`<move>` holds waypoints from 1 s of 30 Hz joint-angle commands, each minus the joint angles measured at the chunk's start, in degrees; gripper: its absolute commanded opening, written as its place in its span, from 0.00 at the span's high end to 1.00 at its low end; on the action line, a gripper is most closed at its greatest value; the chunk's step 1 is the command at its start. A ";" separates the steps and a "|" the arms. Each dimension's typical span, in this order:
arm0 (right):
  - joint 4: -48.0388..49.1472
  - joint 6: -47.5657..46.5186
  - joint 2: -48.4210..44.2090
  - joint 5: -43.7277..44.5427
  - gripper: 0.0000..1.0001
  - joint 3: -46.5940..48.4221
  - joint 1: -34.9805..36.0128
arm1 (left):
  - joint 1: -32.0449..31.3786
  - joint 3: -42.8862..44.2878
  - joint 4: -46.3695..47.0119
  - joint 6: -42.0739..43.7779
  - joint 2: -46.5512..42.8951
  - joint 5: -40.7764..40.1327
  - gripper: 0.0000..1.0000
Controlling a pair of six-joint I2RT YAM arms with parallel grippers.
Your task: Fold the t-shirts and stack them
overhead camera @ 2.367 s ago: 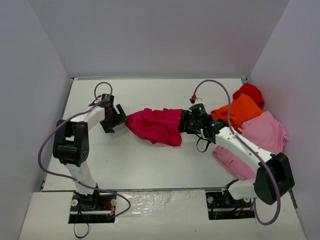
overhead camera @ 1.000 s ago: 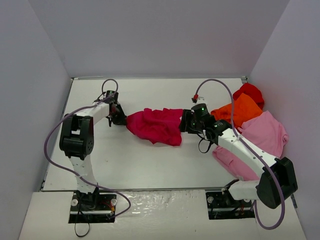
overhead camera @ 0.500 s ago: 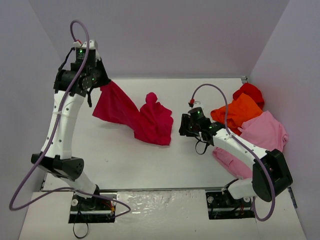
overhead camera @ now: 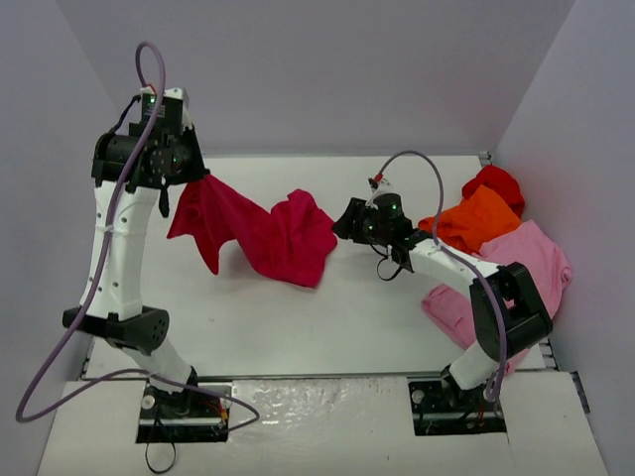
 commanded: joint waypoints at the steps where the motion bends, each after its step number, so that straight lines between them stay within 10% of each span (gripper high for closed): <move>1: 11.37 1.82 8.09 -5.64 0.57 9.90 -1.32 | -1.17 -3.82 0.15 -0.03 -7.62 -0.49 1.00; 14: 11.20 5.32 13.91 -11.26 0.59 19.52 9.97 | -1.28 -14.71 1.22 -0.31 -16.05 -4.29 1.00; 21: 0.18 -5.16 7.46 8.29 0.55 20.57 31.86 | -1.34 -17.15 4.46 -0.06 -14.36 -2.55 1.00; 30: -2.61 -9.46 11.52 20.36 0.54 18.98 41.92 | -1.28 -17.43 5.77 -0.44 -13.90 -0.47 1.00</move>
